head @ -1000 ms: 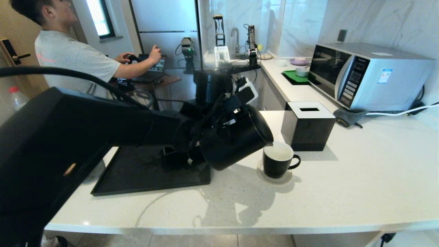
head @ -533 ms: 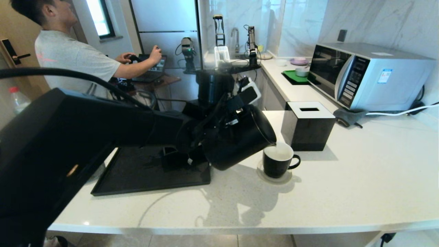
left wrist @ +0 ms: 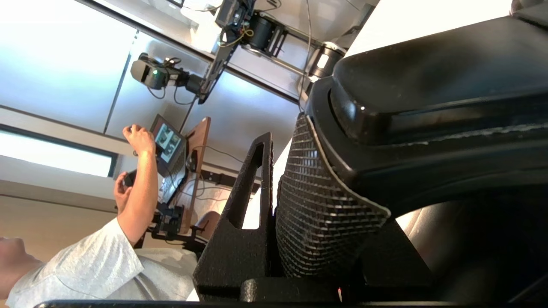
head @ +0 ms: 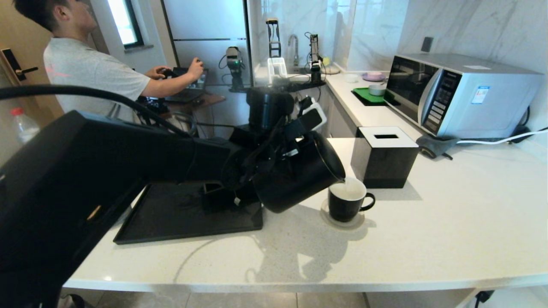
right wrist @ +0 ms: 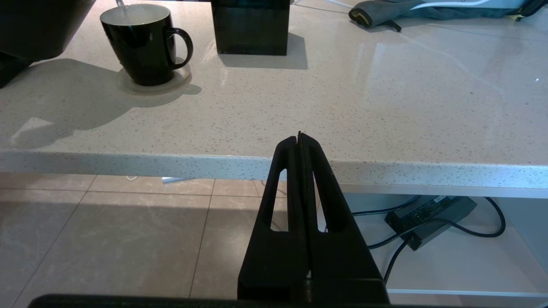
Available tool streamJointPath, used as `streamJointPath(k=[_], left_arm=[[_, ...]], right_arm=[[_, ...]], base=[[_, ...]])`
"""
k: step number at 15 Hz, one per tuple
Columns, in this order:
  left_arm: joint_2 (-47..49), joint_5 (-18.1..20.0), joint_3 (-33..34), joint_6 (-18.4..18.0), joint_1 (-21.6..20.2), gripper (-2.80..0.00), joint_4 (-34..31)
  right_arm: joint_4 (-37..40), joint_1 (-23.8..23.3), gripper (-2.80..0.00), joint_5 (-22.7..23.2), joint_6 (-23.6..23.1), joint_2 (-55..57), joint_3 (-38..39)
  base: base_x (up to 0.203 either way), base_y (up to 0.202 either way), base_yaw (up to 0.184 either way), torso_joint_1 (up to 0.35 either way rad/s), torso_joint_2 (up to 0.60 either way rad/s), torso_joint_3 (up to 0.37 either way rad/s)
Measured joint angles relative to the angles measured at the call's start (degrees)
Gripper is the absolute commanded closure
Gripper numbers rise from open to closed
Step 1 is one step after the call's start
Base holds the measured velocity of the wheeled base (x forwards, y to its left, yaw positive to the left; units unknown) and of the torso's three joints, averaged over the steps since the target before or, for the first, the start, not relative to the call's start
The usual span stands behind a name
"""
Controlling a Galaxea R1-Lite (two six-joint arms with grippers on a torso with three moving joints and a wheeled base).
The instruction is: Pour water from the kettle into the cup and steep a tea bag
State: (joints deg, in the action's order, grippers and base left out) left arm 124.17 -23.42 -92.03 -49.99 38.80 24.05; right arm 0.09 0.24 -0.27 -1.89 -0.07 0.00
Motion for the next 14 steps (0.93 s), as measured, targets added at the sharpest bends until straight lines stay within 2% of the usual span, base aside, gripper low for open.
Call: streamJointPath(k=[14], left_arm=[[0.00, 0.00, 0.05, 0.16, 0.17, 0.00, 0.17]], right_arm=[[0.01, 0.00, 0.00, 0.00, -0.01, 0.00, 0.00]], base=[[0.000, 0.000, 0.000, 0.000, 0.00, 0.000]])
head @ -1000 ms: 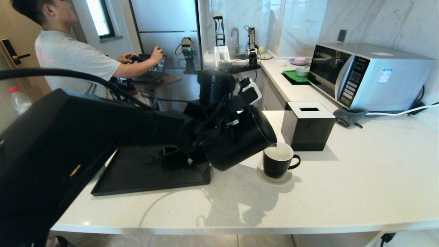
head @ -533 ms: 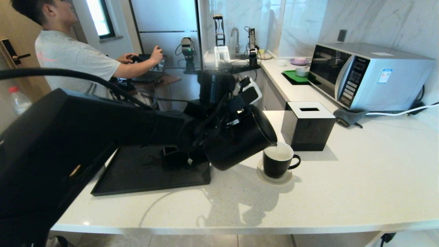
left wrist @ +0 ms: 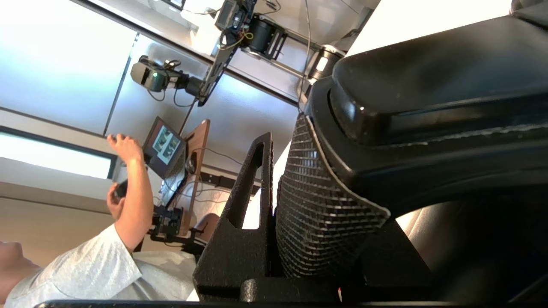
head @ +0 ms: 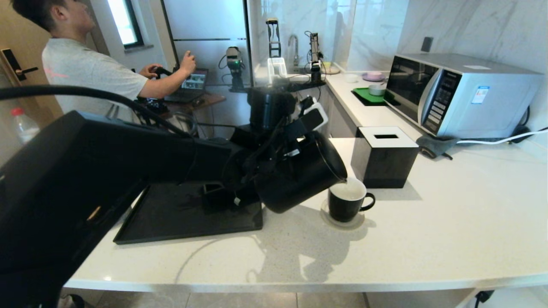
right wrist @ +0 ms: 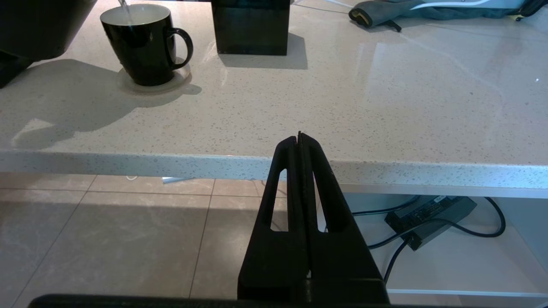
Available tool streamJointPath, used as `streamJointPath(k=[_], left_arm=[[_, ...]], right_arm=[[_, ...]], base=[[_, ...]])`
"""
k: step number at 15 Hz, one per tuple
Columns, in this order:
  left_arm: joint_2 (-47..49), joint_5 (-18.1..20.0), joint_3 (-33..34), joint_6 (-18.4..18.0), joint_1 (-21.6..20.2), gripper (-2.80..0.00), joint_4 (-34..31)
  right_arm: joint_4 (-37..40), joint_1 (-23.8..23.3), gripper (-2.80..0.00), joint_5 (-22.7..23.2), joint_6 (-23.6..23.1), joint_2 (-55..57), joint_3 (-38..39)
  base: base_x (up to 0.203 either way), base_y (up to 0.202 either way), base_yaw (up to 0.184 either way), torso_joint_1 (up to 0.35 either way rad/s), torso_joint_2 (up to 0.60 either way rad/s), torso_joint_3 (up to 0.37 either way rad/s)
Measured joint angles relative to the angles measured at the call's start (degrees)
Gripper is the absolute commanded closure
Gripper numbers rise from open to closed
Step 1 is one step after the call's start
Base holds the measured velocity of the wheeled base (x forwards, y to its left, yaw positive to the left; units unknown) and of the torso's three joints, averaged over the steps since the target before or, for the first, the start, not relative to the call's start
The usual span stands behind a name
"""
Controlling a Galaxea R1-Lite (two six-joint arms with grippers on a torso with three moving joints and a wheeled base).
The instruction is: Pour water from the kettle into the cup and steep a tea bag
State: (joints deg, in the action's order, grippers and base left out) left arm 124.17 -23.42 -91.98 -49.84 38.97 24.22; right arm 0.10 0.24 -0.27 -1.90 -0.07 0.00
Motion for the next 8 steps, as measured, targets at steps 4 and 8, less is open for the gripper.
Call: streamJointPath(k=[4, 8], left_arm=[[0.00, 0.05, 0.13, 0.44, 0.11, 0.00, 0.59], [0.02, 0.02, 0.48, 3.42, 0.52, 0.00, 0.72]], right_arm=[[0.00, 0.00, 0.00, 0.00, 0.00, 0.00, 0.00], [0.00, 0.00, 0.00, 0.00, 0.00, 0.00, 0.00]], base=[[0.000, 0.000, 0.000, 0.000, 0.00, 0.000], [0.000, 0.000, 0.000, 0.000, 0.00, 0.000]])
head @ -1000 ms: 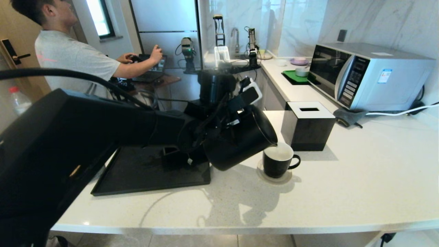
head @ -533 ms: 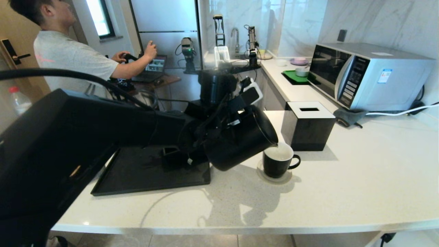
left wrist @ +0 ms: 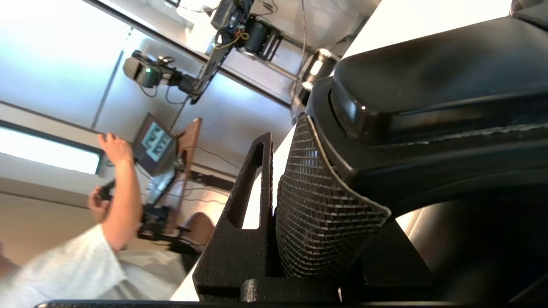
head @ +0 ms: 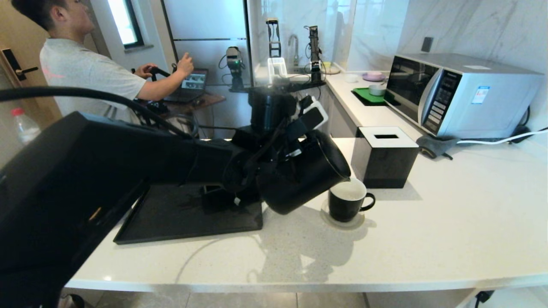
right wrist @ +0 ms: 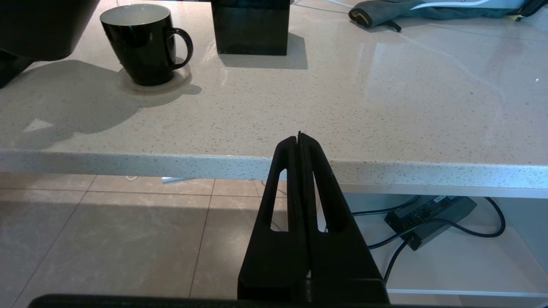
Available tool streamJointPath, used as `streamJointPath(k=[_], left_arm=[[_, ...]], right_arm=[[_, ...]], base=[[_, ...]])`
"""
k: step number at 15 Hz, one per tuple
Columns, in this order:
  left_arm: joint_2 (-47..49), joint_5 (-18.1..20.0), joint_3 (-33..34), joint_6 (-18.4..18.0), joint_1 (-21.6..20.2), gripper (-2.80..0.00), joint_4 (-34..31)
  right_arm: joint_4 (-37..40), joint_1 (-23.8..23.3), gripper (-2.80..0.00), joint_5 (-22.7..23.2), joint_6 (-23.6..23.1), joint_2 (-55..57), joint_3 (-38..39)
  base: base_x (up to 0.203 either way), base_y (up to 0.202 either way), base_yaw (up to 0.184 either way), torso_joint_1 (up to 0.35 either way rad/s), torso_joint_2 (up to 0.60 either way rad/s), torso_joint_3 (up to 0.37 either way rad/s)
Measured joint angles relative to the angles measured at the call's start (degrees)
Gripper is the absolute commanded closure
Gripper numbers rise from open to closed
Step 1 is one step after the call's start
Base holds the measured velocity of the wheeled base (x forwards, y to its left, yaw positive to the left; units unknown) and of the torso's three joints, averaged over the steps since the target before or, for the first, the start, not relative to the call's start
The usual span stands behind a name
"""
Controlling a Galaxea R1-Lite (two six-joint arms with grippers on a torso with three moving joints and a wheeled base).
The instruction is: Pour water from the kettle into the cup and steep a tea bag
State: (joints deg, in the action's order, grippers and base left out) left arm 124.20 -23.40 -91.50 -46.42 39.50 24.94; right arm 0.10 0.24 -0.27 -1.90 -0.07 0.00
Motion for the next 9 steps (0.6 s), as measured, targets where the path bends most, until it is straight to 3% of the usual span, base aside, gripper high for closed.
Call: streamJointPath(k=[9], left_arm=[[0.00, -1.53, 2.54, 5.37, 0.24, 0.00, 0.27]], right_arm=[[0.00, 0.00, 0.00, 0.02, 0.00, 0.00, 0.00]], base=[[0.000, 0.000, 0.000, 0.000, 0.00, 0.000]])
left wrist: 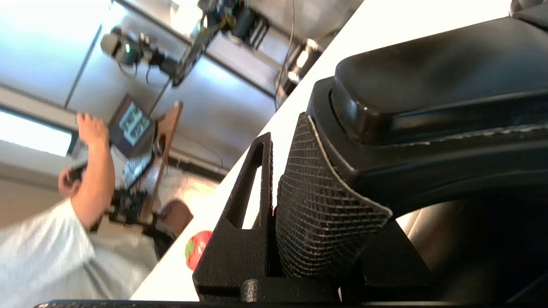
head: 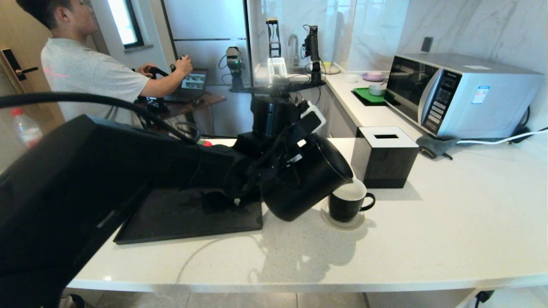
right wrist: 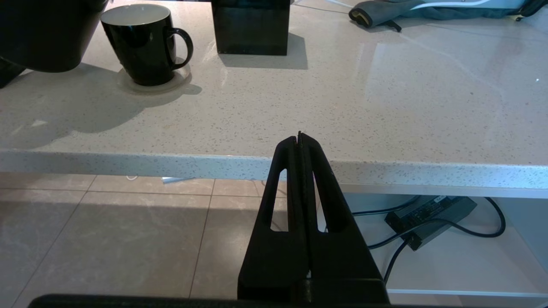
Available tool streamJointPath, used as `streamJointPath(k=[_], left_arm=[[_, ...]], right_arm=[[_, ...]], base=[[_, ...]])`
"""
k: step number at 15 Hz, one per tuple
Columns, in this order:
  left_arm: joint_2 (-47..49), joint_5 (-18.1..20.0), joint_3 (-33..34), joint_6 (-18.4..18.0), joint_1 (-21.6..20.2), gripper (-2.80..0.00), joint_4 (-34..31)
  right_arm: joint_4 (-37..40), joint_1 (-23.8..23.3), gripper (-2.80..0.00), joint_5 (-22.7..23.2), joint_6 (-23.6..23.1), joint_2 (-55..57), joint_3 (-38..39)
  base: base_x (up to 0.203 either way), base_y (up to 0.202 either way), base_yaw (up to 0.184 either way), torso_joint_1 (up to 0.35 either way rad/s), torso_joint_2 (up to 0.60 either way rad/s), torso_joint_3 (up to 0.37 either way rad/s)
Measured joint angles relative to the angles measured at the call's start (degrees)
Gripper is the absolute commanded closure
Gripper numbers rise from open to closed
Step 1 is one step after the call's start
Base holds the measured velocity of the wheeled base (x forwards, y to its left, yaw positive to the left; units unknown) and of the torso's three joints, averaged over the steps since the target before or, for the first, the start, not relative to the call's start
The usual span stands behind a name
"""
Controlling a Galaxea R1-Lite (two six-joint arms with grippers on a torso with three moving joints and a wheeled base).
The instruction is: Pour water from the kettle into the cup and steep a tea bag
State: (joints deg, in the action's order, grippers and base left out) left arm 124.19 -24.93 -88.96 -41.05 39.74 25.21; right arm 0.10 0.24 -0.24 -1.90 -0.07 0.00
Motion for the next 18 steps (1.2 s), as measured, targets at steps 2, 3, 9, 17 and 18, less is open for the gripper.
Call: streamJointPath(k=[2, 3, 9, 17, 18], left_arm=[[-0.60, -0.35, 1.42, 0.67, 0.05, 0.00, 0.01], [-0.86, -0.39, 1.82, 0.77, 0.02, 0.00, 0.01], [-1.42, -0.64, 3.21, 3.12, -0.38, 0.00, 6.46], [-3.49, -3.42, 11.31, 4.30, -0.52, 0.00, 16.04], [-3.89, -3.70, 12.52, 5.01, -0.55, 0.00, 17.03]], right_arm=[[0.00, 0.00, 0.00, -0.02, 0.01, 0.00, 0.00], [0.00, 0.00, 0.00, -0.01, 0.01, 0.00, 0.00], [0.00, 0.00, 0.00, -0.02, 0.00, 0.00, 0.00], [0.00, 0.00, 0.00, -0.02, 0.01, 0.00, 0.00], [0.00, 0.00, 0.00, -0.01, 0.00, 0.00, 0.00]], base=[[0.000, 0.000, 0.000, 0.000, 0.00, 0.000], [0.000, 0.000, 0.000, 0.000, 0.00, 0.000], [0.000, 0.000, 0.000, 0.000, 0.00, 0.000], [0.000, 0.000, 0.000, 0.000, 0.00, 0.000], [0.000, 0.000, 0.000, 0.000, 0.00, 0.000]])
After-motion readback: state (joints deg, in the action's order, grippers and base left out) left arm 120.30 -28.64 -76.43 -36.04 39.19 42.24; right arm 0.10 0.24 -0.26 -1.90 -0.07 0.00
